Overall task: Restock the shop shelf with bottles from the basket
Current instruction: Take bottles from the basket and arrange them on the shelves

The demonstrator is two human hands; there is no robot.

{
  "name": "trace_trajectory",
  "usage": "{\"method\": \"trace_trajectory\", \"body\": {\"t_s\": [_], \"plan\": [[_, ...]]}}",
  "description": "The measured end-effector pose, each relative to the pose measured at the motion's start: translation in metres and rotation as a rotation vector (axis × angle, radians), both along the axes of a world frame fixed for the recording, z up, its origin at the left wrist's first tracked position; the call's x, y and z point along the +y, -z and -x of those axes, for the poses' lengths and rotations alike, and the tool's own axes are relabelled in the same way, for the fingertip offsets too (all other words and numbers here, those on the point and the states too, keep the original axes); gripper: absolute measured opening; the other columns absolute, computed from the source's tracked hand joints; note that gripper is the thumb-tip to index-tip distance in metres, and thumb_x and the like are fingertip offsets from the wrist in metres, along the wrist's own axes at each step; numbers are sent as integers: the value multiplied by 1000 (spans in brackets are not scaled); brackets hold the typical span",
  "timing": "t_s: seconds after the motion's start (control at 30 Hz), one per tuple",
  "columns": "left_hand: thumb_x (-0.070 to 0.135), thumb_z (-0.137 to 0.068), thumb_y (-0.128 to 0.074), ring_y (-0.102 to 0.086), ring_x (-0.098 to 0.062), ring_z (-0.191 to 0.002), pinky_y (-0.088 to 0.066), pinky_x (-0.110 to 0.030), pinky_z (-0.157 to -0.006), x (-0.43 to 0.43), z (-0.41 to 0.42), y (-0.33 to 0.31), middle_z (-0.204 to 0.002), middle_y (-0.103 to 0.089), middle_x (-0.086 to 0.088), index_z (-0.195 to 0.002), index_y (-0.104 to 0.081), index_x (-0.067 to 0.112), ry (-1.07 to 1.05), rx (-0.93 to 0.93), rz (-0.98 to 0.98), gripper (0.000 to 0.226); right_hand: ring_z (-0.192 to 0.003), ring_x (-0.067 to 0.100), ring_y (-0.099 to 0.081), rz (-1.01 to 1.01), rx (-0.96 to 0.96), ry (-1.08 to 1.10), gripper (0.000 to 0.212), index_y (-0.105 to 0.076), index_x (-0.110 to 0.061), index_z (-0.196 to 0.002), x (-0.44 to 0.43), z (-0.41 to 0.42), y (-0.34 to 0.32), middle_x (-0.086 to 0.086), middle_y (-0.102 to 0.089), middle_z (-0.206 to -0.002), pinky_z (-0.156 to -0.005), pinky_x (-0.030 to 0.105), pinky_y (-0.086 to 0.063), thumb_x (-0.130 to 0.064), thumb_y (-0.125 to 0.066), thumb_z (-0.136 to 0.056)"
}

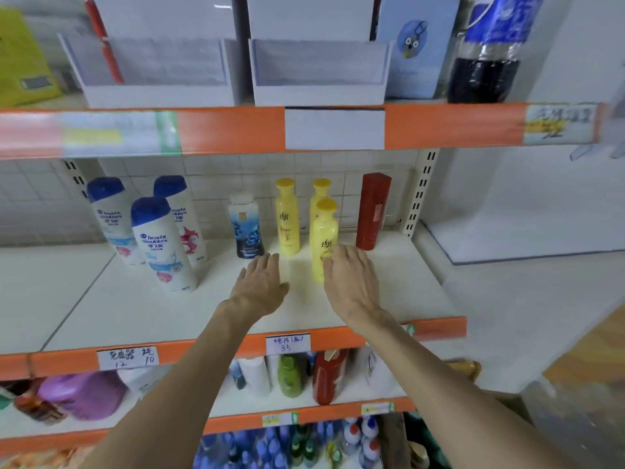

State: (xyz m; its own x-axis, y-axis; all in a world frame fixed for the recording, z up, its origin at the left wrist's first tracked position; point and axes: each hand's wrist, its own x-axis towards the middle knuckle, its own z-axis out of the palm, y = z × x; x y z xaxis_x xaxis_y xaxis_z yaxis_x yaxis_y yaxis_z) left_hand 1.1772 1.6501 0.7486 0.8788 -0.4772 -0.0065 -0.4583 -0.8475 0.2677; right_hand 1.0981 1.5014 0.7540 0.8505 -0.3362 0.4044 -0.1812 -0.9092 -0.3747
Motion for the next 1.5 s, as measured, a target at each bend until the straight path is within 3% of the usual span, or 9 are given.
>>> {"method": "trace_trajectory", "body": {"t_s": [0.1, 0.47, 0.63, 0.73, 0.87, 1.13, 1.23, 1.5], "plan": [[34, -94, -52, -21, -29, -143, -24, -47, -116, 13, 22, -20, -155, -23, -11, -146, -21, 10, 5, -40, -18, 66, -126, 24, -48, -29, 72, -92, 36, -50, -13, -133, 8, 13, -22, 7, -56, -135, -107, 36, -35, -29, -39, -103], [24, -94, -50, -31, -25, -138, -29, -38, -113, 76, 117, -50, -148, -36, -8, -144, -29, 10, 101, -54, 86, 56, -130, 30, -42, -59, 246, -15, 43, -41, -13, -141, 52, 114, -38, 10, -51, -140, -104, 42, -36, -32, -43, -102], [13, -92, -44, -52, -29, -118, -47, -42, -91, 99, 169, -35, -135, -51, -5, -134, -45, 18, 180, -159, 204, 42, -127, 32, -44, -68, 262, 6, 39, -45, -14, -137, 77, 150, -8, 11, -54, -135, -102, 43, -39, -32, -44, -102], [14, -90, -44, -58, -32, -109, -48, -40, -81, 110, 186, 1, -129, -57, -5, -127, -51, 20, 191, -149, 221, 38, -124, 33, -47, -69, 248, 13, 32, -50, -13, -127, 91, 163, 26, 12, -56, -130, -96, 41, -39, -30, -45, -101], [14, -90, -43, -58, -31, -109, -49, -42, -87, 122, 199, 119, -128, -57, -5, -124, -53, 19, 192, -60, 214, 36, -115, 34, -51, -89, 251, -47, 28, -53, -12, -122, 108, 180, 133, 13, -58, -122, -91, 41, -40, -28, -45, -100], [15, -93, -45, -56, -31, -115, -49, -43, -87, 138, 229, 446, -133, -54, -6, -125, -55, 19, 115, 166, 62, 35, -114, 30, -54, -144, 479, -118, 27, -53, -14, -125, 116, 204, 454, 8, -61, -118, -90, 40, -46, -26, -46, -101], [19, -91, -48, -59, -34, -109, -51, -44, -85, 151, 225, 560, -124, -60, -9, -119, -57, 21, 122, 228, 4, 29, -112, 31, -55, -163, 521, -143, 23, -53, -15, -119, 120, 204, 566, 8, -64, -112, -91, 45, -47, -23, -48, -98], [18, -90, -44, -66, -30, -94, -54, -44, -83, 182, 206, 775, -110, -68, -4, -111, -61, 34, 26, 298, -39, 31, -109, 30, -58, -170, 632, -222, 24, -56, -17, -120, 127, 189, 778, 7, -69, -110, -90, 45, -49, -22, -48, -98]]}}
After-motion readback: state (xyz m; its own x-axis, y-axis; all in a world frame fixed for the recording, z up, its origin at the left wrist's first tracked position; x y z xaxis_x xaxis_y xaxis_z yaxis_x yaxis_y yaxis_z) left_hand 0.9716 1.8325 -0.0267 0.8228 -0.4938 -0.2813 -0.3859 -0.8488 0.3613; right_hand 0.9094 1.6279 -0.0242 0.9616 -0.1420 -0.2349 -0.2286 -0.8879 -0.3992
